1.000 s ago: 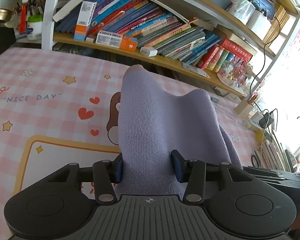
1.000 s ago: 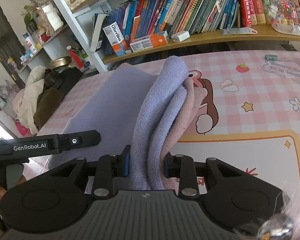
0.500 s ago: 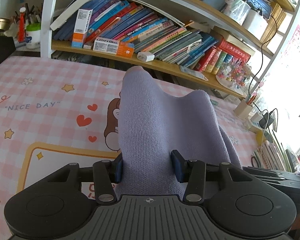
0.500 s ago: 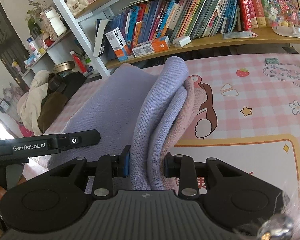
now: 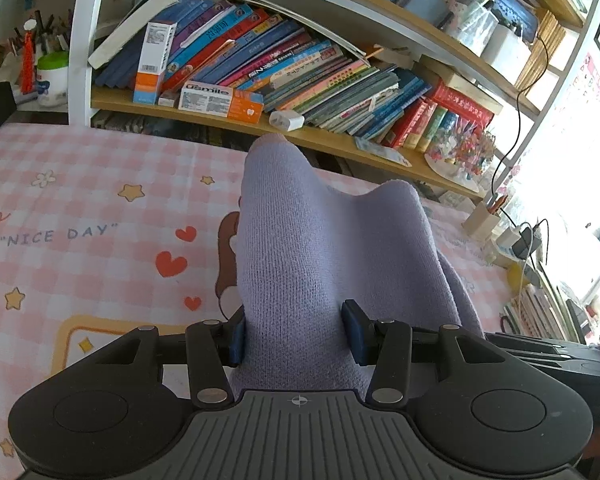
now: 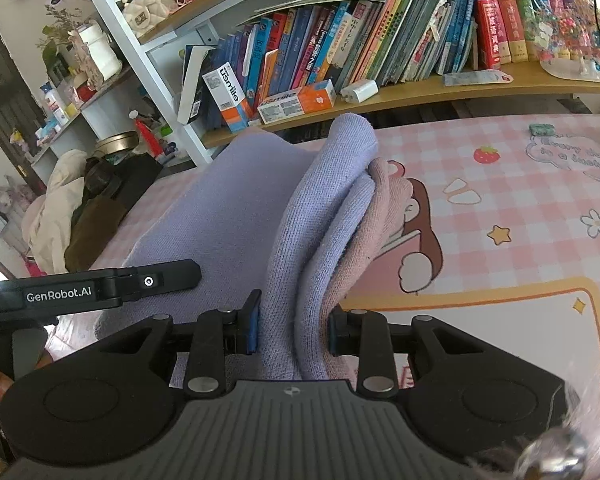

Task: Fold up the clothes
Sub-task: 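Lift the sweater bundle with both grippers and carry it toward the bookshelf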

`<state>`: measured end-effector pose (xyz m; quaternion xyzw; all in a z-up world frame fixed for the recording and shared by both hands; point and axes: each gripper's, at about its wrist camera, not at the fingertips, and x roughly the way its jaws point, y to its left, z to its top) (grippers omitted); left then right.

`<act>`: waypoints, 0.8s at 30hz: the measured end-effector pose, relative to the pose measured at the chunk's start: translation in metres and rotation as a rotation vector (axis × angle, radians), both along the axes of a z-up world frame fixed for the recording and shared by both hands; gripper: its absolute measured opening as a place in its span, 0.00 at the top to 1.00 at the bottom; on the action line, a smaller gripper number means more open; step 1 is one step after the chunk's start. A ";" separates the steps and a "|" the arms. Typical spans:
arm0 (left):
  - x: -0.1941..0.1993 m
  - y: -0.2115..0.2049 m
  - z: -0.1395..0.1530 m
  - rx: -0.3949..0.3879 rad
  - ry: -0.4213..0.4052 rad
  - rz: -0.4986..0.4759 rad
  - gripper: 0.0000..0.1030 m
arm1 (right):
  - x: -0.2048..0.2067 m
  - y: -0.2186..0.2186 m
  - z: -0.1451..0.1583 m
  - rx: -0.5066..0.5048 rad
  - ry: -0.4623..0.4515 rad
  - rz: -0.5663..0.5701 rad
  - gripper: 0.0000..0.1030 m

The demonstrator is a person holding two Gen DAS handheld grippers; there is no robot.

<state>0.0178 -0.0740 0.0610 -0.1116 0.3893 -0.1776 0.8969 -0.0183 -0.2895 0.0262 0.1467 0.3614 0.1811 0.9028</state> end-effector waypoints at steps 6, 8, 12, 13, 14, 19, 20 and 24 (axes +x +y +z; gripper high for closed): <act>0.015 0.020 0.000 -0.013 0.000 -0.015 0.55 | 0.012 0.019 0.003 -0.005 -0.007 0.003 0.73; 0.021 0.027 -0.001 -0.017 0.000 -0.018 0.55 | 0.018 0.026 0.004 -0.009 -0.011 0.006 0.73; 0.032 0.041 0.000 -0.025 -0.002 -0.018 0.55 | 0.030 0.042 0.007 -0.019 -0.022 0.013 0.73; 0.035 0.045 0.000 -0.027 -0.005 -0.018 0.55 | 0.034 0.045 0.007 -0.019 -0.025 0.015 0.73; 0.038 0.049 0.001 -0.029 -0.008 -0.017 0.55 | 0.038 0.049 0.008 -0.019 -0.028 0.017 0.73; 0.057 0.067 0.000 -0.023 -0.026 -0.022 0.55 | 0.060 0.067 0.010 -0.025 -0.039 0.030 0.73; 0.062 0.070 -0.002 -0.021 -0.029 -0.023 0.55 | 0.066 0.072 0.010 -0.031 -0.040 0.033 0.73; 0.084 0.088 -0.012 -0.032 -0.030 -0.017 0.55 | 0.091 0.091 0.010 -0.060 -0.053 0.050 0.73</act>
